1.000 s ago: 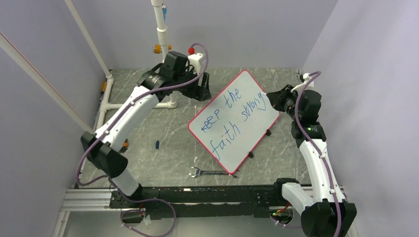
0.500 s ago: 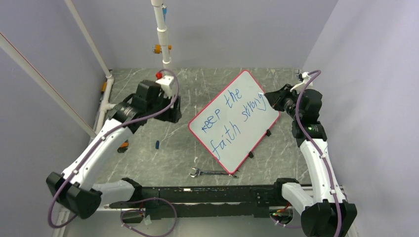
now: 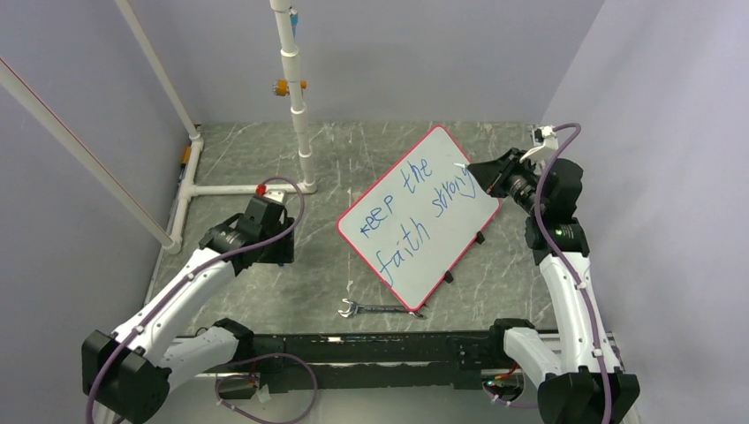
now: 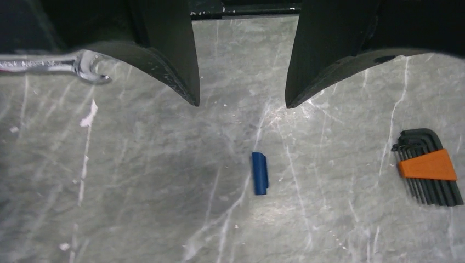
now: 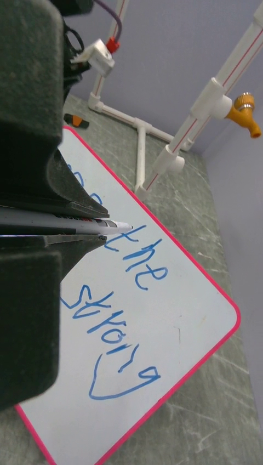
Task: Write a sentence on the whiteboard
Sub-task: Close the whiteboard marker at the center of the board.
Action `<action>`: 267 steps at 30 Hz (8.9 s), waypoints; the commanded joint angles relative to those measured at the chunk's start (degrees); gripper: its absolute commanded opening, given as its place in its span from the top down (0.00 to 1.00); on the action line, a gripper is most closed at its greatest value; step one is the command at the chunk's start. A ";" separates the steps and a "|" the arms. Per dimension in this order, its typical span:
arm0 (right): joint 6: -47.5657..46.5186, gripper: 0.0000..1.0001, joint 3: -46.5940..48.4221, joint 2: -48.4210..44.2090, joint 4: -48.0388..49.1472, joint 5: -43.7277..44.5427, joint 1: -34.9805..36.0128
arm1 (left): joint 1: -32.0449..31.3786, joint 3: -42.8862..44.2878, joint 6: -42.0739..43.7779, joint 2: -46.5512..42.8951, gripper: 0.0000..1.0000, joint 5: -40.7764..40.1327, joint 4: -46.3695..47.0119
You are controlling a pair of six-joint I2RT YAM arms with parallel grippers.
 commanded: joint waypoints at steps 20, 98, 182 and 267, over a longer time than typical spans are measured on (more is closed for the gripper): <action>1.32 1.00 2.30 -1.75 0.47 -2.95 0.48 | 5.02 -5.96 -7.16 20.16 0.48 -4.76 16.50; -2.70 1.00 13.28 14.80 -0.17 -15.13 27.58 | -0.94 1.15 37.74 -9.06 1.00 33.58 26.59; -5.37 1.00 19.58 23.23 -3.86 -7.67 42.07 | -4.49 -2.18 39.82 -13.24 1.00 37.42 26.68; -25.12 1.00 28.07 39.05 -11.91 -14.36 54.62 | -4.32 -0.51 38.19 -14.65 1.00 46.97 26.55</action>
